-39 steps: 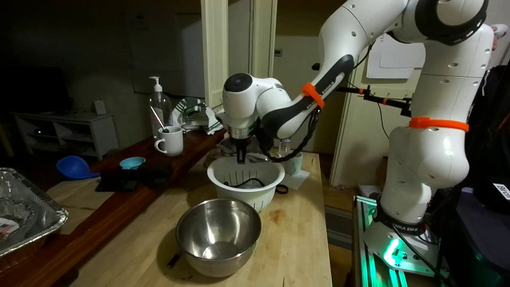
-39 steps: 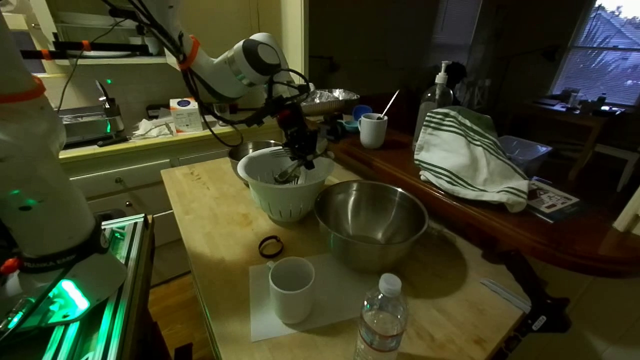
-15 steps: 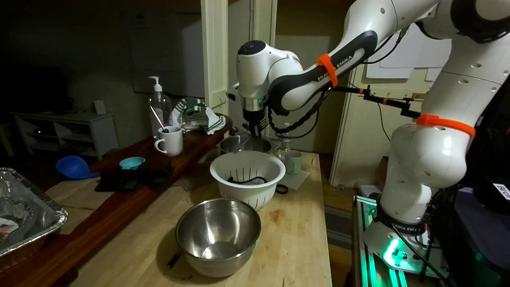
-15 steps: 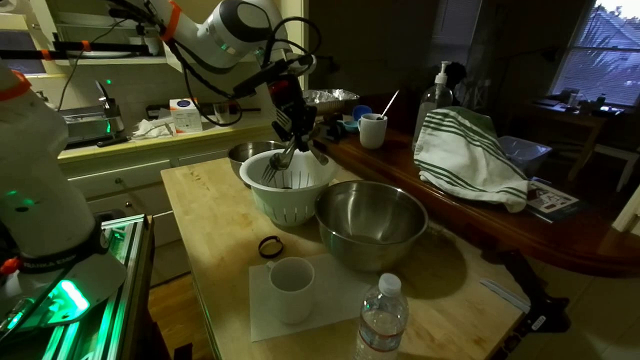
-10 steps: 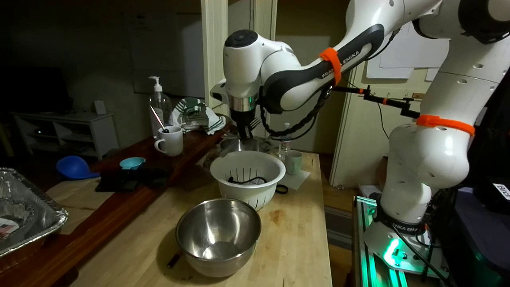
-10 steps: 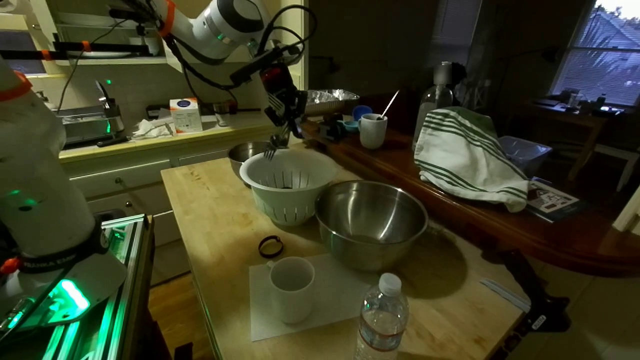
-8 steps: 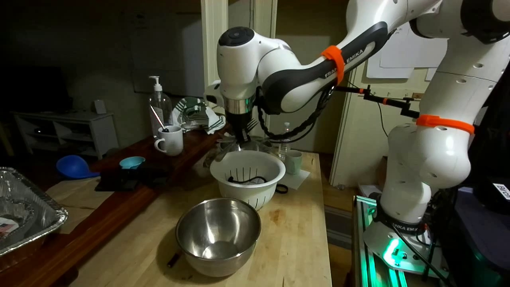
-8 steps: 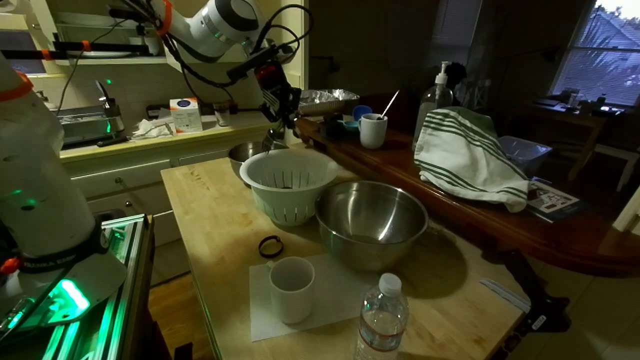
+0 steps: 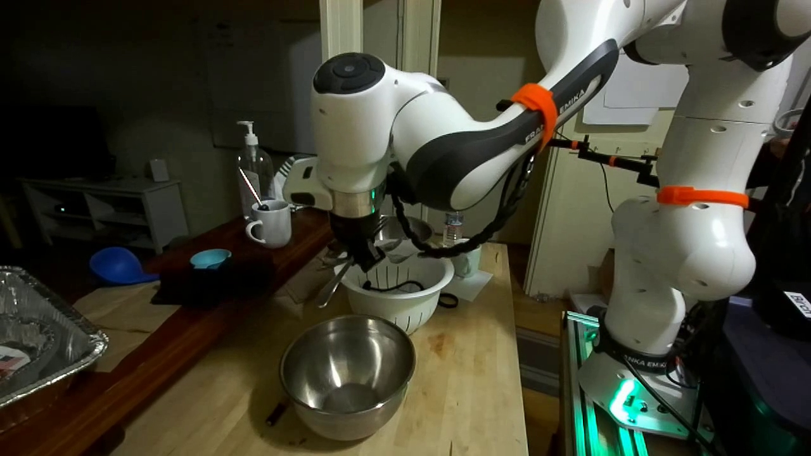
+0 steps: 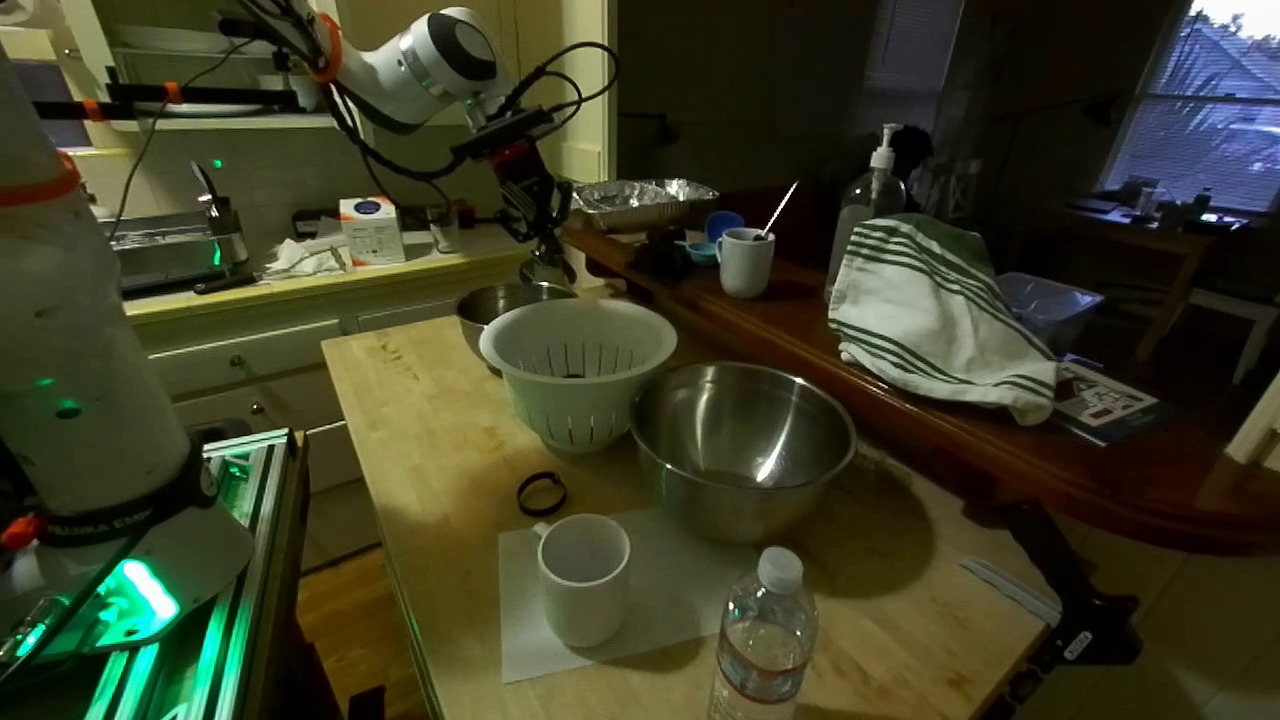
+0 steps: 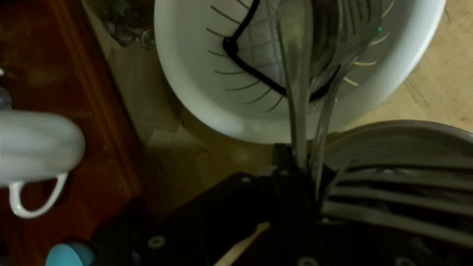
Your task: Take the white cloth out of the silver bowl on the right and place it in the white colander then take the cutlery out of the bowl on the right and put them in the bowl on the left.
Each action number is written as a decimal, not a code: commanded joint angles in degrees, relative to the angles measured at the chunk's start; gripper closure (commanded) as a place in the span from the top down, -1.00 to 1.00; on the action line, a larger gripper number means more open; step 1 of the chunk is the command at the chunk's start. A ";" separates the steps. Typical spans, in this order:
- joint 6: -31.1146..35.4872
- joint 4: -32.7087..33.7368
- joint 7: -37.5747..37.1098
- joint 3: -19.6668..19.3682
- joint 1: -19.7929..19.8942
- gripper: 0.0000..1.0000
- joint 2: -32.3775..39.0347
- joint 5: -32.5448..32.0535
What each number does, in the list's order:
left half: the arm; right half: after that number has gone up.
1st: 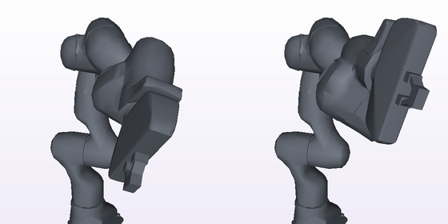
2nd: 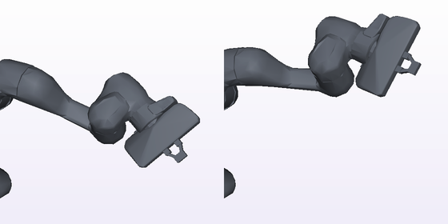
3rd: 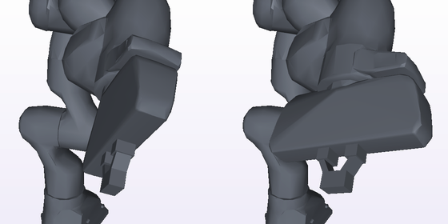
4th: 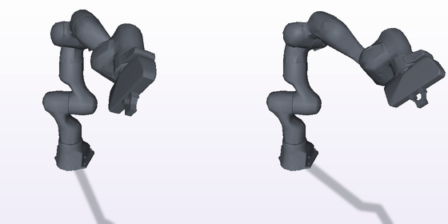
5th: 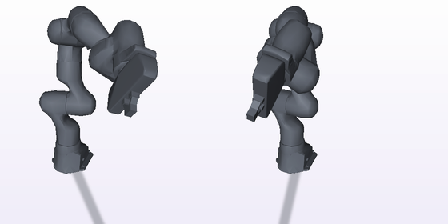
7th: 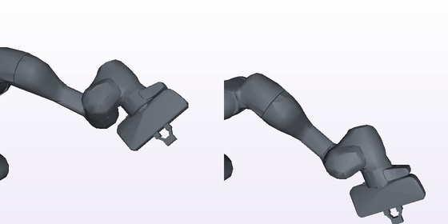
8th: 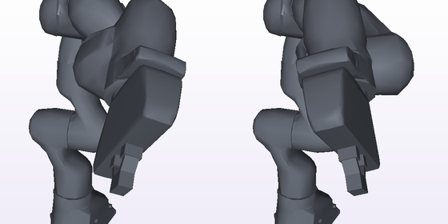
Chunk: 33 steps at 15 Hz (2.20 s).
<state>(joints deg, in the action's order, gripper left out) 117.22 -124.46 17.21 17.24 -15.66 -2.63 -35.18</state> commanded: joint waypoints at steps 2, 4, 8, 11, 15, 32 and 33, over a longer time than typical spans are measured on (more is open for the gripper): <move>0.17 6.66 7.85 1.57 -2.18 -0.96 6.11 -1.21; -1.08 8.55 9.46 1.86 -2.74 -0.96 7.64 -1.30; 0.29 7.96 7.95 1.58 -2.73 -0.86 7.39 -0.58; 0.27 8.32 8.14 1.51 -2.70 -0.86 7.53 -0.66; 0.27 7.66 9.13 2.01 -3.24 -0.96 7.33 -1.58; 14.25 7.53 11.10 1.56 -3.78 -0.96 19.12 -2.12; 13.31 8.79 12.78 1.66 -3.76 -0.96 20.59 -1.23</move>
<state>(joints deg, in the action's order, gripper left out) 130.55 -119.86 26.11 18.87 -19.68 13.59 -37.35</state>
